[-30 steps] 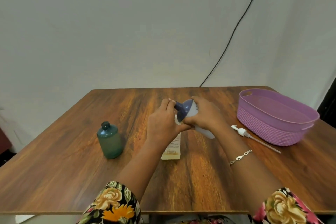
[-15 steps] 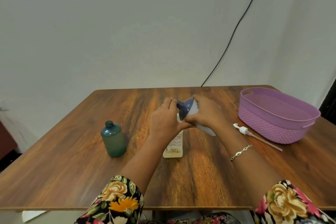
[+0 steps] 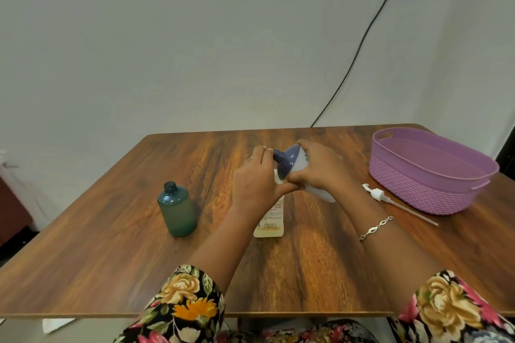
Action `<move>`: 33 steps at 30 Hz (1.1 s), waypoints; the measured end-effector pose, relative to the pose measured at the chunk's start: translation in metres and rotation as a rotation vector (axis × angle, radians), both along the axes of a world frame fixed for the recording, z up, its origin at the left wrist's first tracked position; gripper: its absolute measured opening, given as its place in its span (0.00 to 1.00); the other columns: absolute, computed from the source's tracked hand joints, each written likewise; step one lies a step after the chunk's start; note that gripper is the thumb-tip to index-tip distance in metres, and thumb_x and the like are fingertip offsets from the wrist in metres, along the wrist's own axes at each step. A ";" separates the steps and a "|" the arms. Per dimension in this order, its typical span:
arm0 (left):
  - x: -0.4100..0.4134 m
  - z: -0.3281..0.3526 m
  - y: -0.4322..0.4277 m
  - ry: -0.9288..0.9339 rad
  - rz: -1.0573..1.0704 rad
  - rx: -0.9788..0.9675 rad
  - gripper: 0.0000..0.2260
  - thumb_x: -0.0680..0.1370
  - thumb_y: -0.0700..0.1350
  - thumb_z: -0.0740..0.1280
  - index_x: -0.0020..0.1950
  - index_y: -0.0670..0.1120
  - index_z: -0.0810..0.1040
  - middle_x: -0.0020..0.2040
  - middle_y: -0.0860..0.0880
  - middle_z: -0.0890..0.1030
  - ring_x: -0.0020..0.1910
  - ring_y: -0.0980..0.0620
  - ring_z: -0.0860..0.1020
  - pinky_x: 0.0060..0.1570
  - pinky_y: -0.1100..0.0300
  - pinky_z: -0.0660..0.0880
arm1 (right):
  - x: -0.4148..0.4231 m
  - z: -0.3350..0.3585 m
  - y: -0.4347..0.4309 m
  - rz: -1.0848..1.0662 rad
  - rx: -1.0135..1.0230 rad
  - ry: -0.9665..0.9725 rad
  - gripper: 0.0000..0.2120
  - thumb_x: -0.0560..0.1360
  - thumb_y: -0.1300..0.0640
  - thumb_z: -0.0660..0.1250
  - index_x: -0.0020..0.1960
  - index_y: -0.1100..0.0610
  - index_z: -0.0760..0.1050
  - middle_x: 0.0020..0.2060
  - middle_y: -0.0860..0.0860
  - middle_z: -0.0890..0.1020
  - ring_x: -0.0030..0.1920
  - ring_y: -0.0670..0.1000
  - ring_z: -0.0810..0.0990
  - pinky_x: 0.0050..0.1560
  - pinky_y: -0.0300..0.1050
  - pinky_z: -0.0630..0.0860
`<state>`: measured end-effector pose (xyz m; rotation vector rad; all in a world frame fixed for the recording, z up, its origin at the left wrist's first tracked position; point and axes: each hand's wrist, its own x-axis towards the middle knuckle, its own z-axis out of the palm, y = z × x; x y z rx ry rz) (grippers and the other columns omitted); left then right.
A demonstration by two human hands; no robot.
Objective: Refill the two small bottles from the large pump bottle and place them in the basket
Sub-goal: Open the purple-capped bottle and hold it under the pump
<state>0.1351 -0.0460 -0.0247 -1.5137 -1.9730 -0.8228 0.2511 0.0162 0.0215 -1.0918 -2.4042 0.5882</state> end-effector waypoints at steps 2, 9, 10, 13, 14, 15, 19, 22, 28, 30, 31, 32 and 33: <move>-0.002 0.006 0.001 0.038 0.005 -0.015 0.34 0.60 0.69 0.72 0.50 0.42 0.78 0.45 0.47 0.79 0.32 0.54 0.76 0.27 0.66 0.63 | 0.001 0.004 0.000 -0.002 -0.004 0.031 0.27 0.62 0.55 0.74 0.58 0.54 0.71 0.51 0.53 0.78 0.50 0.52 0.75 0.48 0.45 0.73; -0.001 -0.001 0.000 0.012 -0.016 0.038 0.34 0.58 0.68 0.73 0.49 0.41 0.78 0.45 0.47 0.79 0.30 0.55 0.76 0.24 0.68 0.65 | -0.002 0.001 -0.002 -0.040 0.006 -0.024 0.29 0.63 0.55 0.74 0.61 0.55 0.69 0.53 0.54 0.76 0.54 0.54 0.74 0.58 0.55 0.71; 0.000 -0.004 0.000 0.003 -0.019 0.040 0.34 0.58 0.67 0.74 0.49 0.40 0.78 0.45 0.47 0.79 0.30 0.55 0.76 0.24 0.68 0.65 | -0.001 -0.002 -0.002 -0.045 -0.003 -0.024 0.29 0.63 0.55 0.74 0.61 0.55 0.69 0.53 0.54 0.76 0.55 0.54 0.74 0.59 0.55 0.71; -0.001 -0.003 0.001 0.000 -0.023 0.020 0.34 0.59 0.67 0.73 0.50 0.40 0.78 0.47 0.47 0.79 0.32 0.54 0.76 0.26 0.67 0.66 | 0.000 -0.001 -0.002 -0.030 -0.017 -0.015 0.29 0.63 0.55 0.74 0.61 0.55 0.69 0.54 0.54 0.76 0.54 0.54 0.74 0.58 0.54 0.72; -0.001 0.000 0.001 -0.002 -0.022 0.002 0.35 0.60 0.68 0.73 0.51 0.41 0.78 0.47 0.47 0.78 0.33 0.54 0.76 0.26 0.66 0.66 | 0.001 0.001 -0.002 -0.020 -0.022 -0.006 0.28 0.63 0.55 0.74 0.61 0.55 0.70 0.53 0.54 0.77 0.53 0.54 0.74 0.57 0.54 0.72; -0.002 0.003 0.002 0.000 -0.019 -0.010 0.35 0.60 0.68 0.72 0.52 0.41 0.77 0.48 0.47 0.78 0.33 0.54 0.76 0.27 0.66 0.66 | 0.001 0.003 -0.002 -0.015 -0.025 0.010 0.28 0.62 0.55 0.74 0.60 0.54 0.70 0.52 0.54 0.77 0.53 0.54 0.74 0.56 0.53 0.73; -0.003 0.009 0.004 -0.005 -0.010 -0.016 0.36 0.59 0.69 0.72 0.52 0.41 0.77 0.48 0.47 0.78 0.32 0.55 0.75 0.26 0.67 0.63 | 0.000 0.007 0.000 -0.019 0.014 0.044 0.28 0.61 0.55 0.74 0.59 0.53 0.70 0.52 0.53 0.77 0.53 0.54 0.74 0.57 0.55 0.72; -0.001 -0.001 0.004 0.006 -0.013 0.044 0.35 0.57 0.67 0.74 0.50 0.40 0.78 0.46 0.46 0.79 0.31 0.55 0.77 0.24 0.68 0.66 | 0.000 0.000 0.001 -0.014 -0.006 0.030 0.29 0.62 0.54 0.74 0.61 0.54 0.69 0.53 0.53 0.76 0.53 0.53 0.74 0.57 0.54 0.73; -0.001 -0.004 0.003 -0.023 -0.027 0.013 0.35 0.59 0.67 0.74 0.52 0.40 0.78 0.48 0.46 0.79 0.33 0.53 0.78 0.25 0.64 0.72 | 0.002 0.000 -0.001 -0.007 -0.015 0.001 0.28 0.62 0.54 0.74 0.60 0.54 0.69 0.52 0.53 0.76 0.53 0.53 0.74 0.56 0.53 0.73; -0.002 0.003 0.003 -0.001 -0.011 0.001 0.35 0.60 0.68 0.72 0.52 0.41 0.77 0.48 0.47 0.78 0.33 0.53 0.77 0.26 0.64 0.70 | 0.004 0.006 -0.001 0.001 -0.021 0.025 0.27 0.62 0.55 0.74 0.58 0.53 0.70 0.51 0.52 0.77 0.50 0.52 0.73 0.53 0.50 0.73; -0.003 0.006 0.004 0.006 -0.007 -0.002 0.35 0.60 0.68 0.72 0.52 0.41 0.77 0.48 0.47 0.78 0.33 0.53 0.76 0.26 0.64 0.69 | 0.004 0.009 -0.002 -0.003 -0.011 0.034 0.26 0.62 0.55 0.74 0.58 0.53 0.70 0.51 0.52 0.77 0.50 0.52 0.73 0.54 0.50 0.72; -0.004 0.008 0.004 0.002 -0.002 -0.006 0.35 0.60 0.68 0.72 0.53 0.41 0.77 0.48 0.47 0.78 0.33 0.54 0.76 0.27 0.65 0.67 | 0.004 0.011 -0.002 -0.011 0.006 0.031 0.27 0.62 0.55 0.74 0.58 0.53 0.70 0.51 0.52 0.77 0.51 0.52 0.74 0.55 0.52 0.72; -0.003 0.009 0.004 -0.007 0.003 -0.012 0.35 0.60 0.68 0.72 0.52 0.41 0.77 0.48 0.47 0.78 0.32 0.54 0.76 0.26 0.66 0.66 | 0.003 0.013 -0.003 -0.019 0.024 0.018 0.27 0.62 0.54 0.74 0.59 0.53 0.70 0.51 0.52 0.77 0.52 0.53 0.74 0.57 0.54 0.72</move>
